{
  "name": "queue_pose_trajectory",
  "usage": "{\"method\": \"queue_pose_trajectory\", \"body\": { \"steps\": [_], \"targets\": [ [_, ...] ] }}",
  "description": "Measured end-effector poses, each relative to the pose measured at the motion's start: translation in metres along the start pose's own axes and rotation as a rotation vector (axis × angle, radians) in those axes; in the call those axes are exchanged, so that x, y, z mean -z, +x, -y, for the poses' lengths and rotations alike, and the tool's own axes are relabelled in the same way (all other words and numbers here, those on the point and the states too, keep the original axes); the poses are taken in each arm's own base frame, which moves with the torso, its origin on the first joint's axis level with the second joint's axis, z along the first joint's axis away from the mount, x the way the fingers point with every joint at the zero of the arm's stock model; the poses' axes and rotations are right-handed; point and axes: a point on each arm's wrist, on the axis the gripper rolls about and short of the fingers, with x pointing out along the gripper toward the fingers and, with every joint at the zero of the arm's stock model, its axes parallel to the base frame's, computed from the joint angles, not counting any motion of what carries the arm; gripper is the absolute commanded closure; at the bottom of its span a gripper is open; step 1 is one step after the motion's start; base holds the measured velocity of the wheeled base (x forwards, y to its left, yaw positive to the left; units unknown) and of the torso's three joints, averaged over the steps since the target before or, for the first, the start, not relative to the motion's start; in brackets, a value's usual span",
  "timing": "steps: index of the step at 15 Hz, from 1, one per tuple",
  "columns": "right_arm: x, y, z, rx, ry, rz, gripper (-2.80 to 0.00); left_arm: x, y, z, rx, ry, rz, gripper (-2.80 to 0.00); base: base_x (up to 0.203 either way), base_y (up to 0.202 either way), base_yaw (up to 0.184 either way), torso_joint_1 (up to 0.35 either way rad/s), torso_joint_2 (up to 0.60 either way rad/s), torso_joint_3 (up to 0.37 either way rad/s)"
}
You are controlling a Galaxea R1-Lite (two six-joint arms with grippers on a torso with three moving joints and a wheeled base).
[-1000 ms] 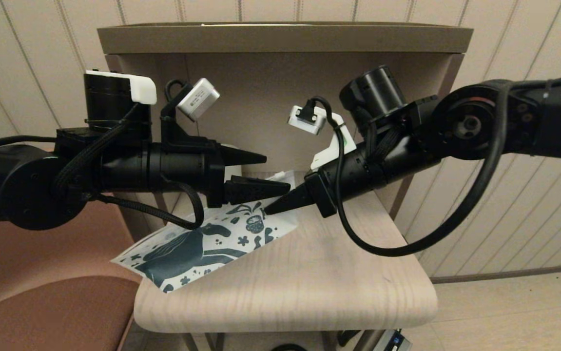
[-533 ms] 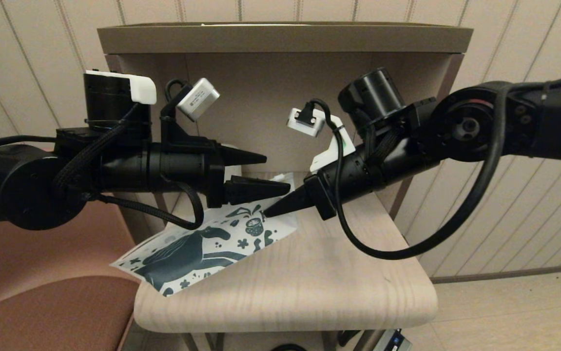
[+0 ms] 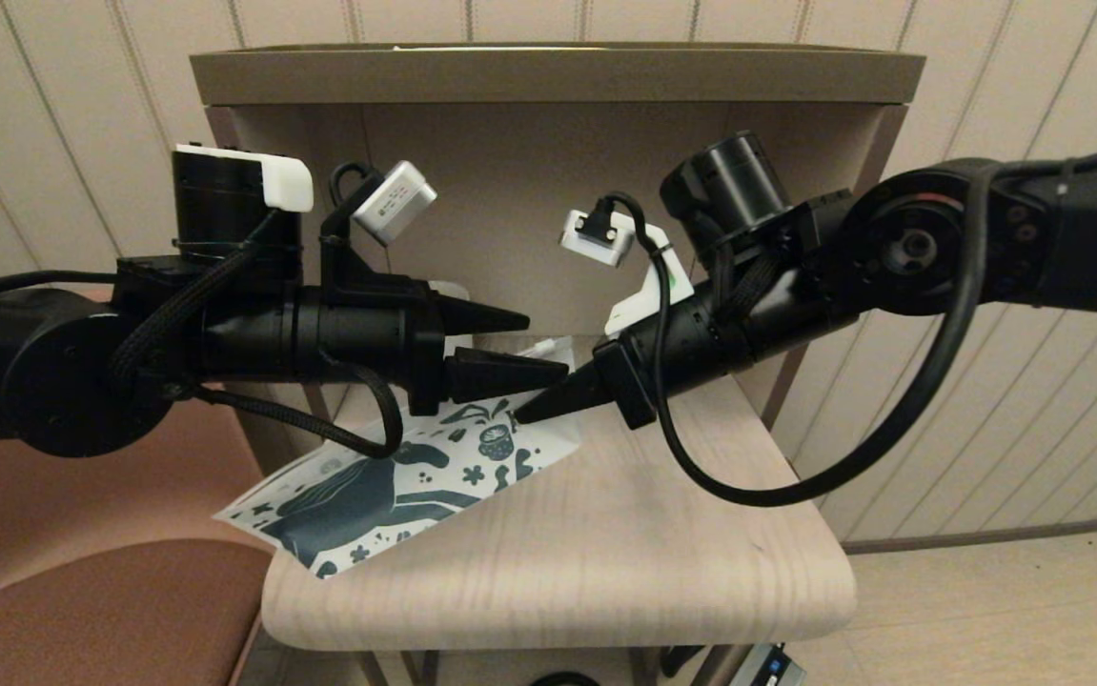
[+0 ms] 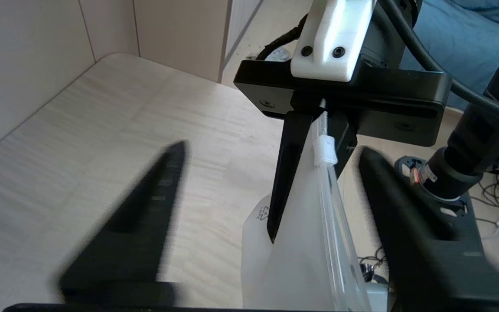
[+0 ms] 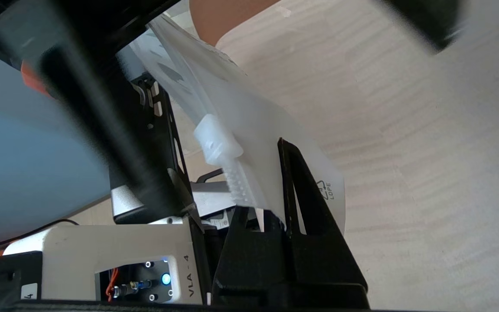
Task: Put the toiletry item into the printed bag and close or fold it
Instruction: Hand it to the other hand
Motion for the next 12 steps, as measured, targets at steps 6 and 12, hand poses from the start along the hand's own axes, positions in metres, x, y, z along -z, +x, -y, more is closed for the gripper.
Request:
{"method": "queue_pose_trajectory", "body": {
  "steps": [6,12],
  "targets": [
    [0.0001,0.0009,0.0009,0.001,-0.001,-0.001,0.00,-0.0002,0.0010,0.0010,0.005,0.000,0.000,0.00,0.000,0.000,0.000,0.000,0.00,0.000],
    [0.0022,0.0026,0.0013,-0.001,0.000,-0.007,0.00,0.0020,0.0020,0.0002,0.009,-0.006,-0.005,0.00,0.000,0.000,0.000,0.000,0.00,0.000]
  ]
}}
